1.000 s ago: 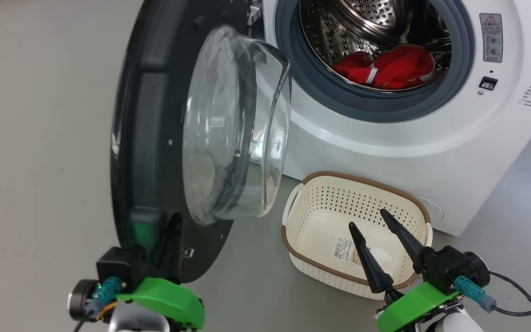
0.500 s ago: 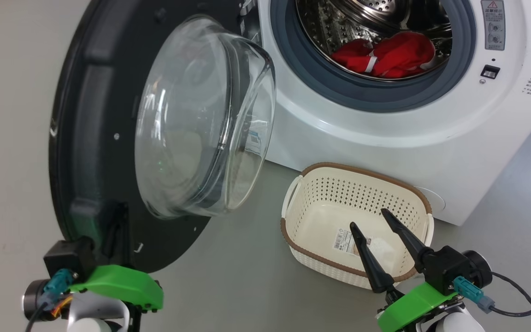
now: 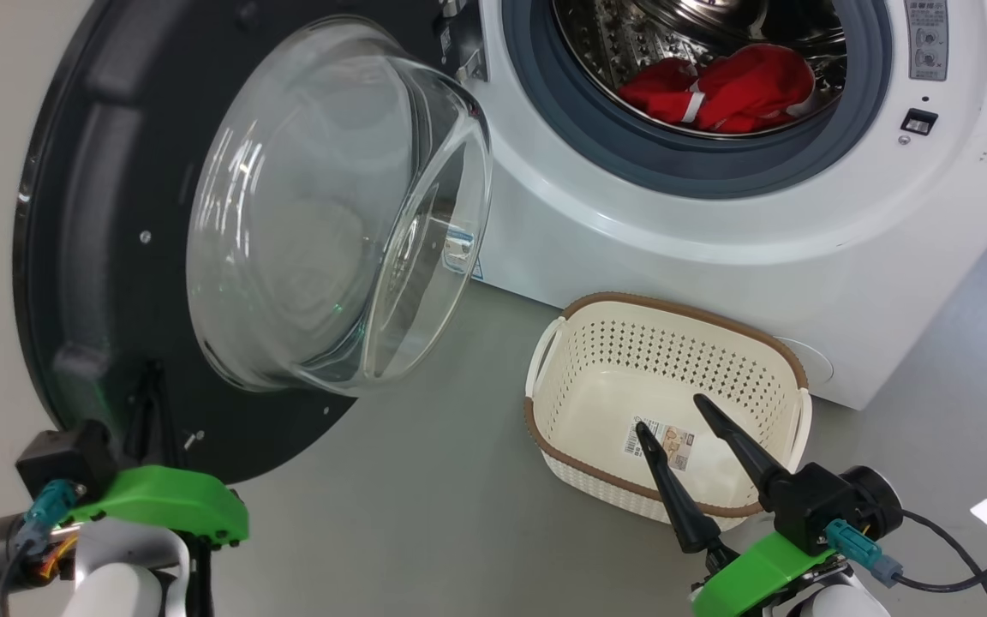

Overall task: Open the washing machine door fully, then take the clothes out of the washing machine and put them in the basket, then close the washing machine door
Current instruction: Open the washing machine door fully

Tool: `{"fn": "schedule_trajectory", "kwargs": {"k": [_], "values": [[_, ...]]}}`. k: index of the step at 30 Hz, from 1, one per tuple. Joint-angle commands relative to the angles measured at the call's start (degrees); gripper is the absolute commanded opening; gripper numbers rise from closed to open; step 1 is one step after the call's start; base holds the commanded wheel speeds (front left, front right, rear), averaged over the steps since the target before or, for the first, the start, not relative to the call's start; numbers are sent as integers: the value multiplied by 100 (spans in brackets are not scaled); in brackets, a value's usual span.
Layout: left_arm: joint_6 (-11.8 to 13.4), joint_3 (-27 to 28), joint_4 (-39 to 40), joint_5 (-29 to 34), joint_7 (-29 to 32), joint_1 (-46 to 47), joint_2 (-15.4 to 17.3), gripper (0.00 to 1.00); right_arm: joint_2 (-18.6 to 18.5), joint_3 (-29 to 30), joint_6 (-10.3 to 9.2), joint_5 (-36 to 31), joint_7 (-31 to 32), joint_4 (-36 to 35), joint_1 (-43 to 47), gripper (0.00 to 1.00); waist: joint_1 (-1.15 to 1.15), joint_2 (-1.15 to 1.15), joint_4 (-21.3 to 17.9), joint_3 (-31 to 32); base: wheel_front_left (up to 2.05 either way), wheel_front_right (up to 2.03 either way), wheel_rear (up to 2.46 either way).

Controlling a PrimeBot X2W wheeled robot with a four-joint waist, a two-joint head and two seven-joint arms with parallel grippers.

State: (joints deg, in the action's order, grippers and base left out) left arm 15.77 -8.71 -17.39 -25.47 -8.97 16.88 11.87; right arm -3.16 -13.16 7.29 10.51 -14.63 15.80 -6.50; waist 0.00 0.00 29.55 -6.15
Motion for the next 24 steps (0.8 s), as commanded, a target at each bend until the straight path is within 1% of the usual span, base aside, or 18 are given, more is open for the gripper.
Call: {"fn": "schedule_trajectory", "kwargs": {"k": [1,4,8,11,17,24], "values": [[77,370,19,-52,-114,312,311,0,12,-150,20,-29,-37,-130,-225,100,0,0,2,-18,0,0,0],[-29,453,-252,-116,-269,437,359,0,-12,-165,20,-29,-37,-121,-267,100,0,0,2,-44,0,0,0],[-94,498,-529,-151,-402,529,338,0,-22,-188,20,-46,-37,-118,-323,100,0,0,-13,-83,0,0,0],[-203,566,-780,-211,-476,648,352,0,-49,-216,20,-53,-37,-125,-347,100,0,0,-20,-132,0,0,0],[-277,647,-1113,-212,-561,878,320,0,-130,-296,20,-42,-35,-118,-379,100,0,0,-38,-222,0,0,0],[-364,891,-1507,-257,-594,1088,431,0,-201,-378,20,-23,24,-177,-436,100,0,0,-126,-273,0,0,0]]}}
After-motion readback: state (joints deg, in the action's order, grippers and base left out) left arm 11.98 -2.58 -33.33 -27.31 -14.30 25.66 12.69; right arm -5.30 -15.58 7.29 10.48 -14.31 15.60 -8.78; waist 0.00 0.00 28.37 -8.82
